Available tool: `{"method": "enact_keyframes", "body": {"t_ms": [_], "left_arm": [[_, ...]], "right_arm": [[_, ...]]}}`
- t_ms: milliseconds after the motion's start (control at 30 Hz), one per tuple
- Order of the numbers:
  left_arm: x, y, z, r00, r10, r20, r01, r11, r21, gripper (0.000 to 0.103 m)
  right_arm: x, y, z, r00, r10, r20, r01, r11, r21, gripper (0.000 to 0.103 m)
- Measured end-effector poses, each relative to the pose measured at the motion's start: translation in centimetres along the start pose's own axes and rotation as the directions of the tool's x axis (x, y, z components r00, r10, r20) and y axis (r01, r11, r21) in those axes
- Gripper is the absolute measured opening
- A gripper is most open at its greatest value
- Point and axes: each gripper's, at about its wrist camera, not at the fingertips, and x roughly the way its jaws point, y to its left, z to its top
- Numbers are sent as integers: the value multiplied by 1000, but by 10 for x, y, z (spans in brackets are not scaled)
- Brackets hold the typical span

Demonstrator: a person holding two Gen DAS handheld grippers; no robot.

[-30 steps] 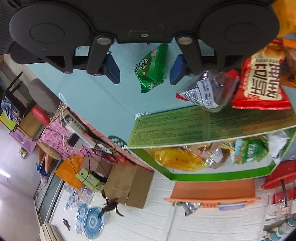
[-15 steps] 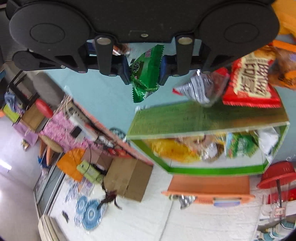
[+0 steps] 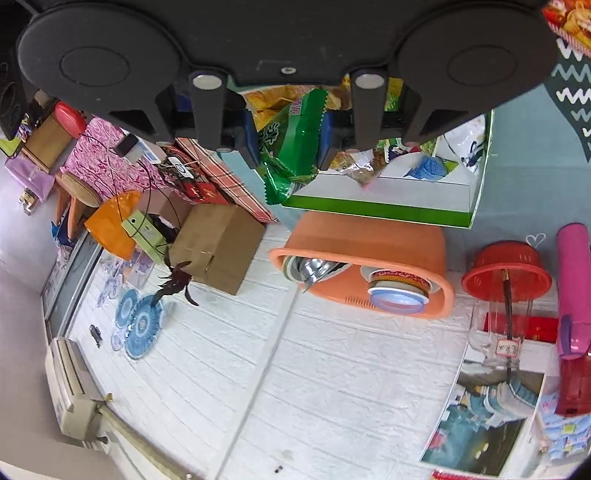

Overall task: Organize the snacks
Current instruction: 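Carry both packets into the green box and open both grippers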

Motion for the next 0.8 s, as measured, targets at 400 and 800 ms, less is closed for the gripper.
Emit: {"method": "enact_keyframes", "body": {"t_ms": [400, 800], "left_arm": [[31, 28, -14, 996, 86, -6, -87, 996, -11, 103], [-59, 8, -8, 998, 63, 10, -62, 997, -34, 103]], "right_arm": [[55, -9, -14, 998, -34, -43, 33, 999, -40, 102], [-29, 6, 21, 999, -14, 33, 13, 999, 45, 103]]}}
